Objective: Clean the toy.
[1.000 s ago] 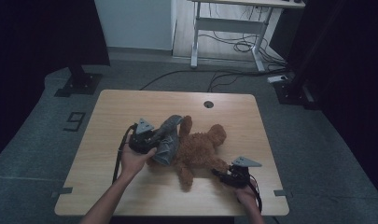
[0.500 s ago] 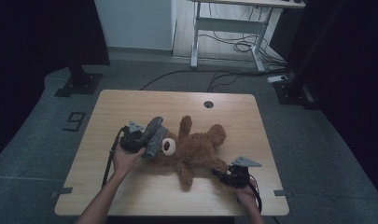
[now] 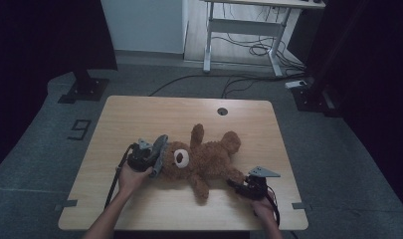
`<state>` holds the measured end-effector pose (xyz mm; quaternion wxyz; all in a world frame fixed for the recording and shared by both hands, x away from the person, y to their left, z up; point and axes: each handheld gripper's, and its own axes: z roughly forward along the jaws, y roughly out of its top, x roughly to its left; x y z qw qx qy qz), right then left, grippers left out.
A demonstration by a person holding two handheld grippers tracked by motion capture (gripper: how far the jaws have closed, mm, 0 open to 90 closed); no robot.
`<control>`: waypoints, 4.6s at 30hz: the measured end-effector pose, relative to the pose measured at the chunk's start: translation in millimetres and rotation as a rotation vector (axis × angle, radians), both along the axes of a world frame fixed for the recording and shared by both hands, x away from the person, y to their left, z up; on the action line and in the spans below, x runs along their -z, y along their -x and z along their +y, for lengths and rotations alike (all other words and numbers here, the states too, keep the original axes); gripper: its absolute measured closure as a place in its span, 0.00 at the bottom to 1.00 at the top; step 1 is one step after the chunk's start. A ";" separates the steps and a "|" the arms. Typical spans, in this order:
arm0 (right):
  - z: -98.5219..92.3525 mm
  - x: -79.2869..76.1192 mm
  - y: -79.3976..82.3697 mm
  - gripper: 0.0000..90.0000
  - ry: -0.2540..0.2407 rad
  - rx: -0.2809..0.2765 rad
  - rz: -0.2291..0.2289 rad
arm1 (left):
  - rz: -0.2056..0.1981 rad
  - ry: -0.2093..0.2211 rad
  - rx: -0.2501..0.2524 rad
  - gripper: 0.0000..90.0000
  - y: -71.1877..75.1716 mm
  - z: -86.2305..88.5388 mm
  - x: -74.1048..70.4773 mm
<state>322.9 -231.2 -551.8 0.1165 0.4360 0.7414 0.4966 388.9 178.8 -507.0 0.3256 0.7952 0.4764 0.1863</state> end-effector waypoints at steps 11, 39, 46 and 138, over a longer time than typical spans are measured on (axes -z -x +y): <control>0.2 -0.3 0.2 0.61 0.000 -0.004 -0.004 | -0.213 0.147 0.124 0.83 23.2 -30.8 -94.4; 6.3 -0.6 2.6 0.62 0.008 -0.021 -0.010 | -0.106 0.029 0.131 0.82 -8.6 -71.5 -63.5; 6.1 -0.4 2.2 0.62 0.006 -0.022 -0.011 | -0.060 0.019 0.008 0.83 -15.2 -26.2 -37.3; 12.1 -22.1 -0.7 0.26 0.055 0.086 -0.042 | -0.083 0.233 0.103 0.84 16.1 -33.2 -39.5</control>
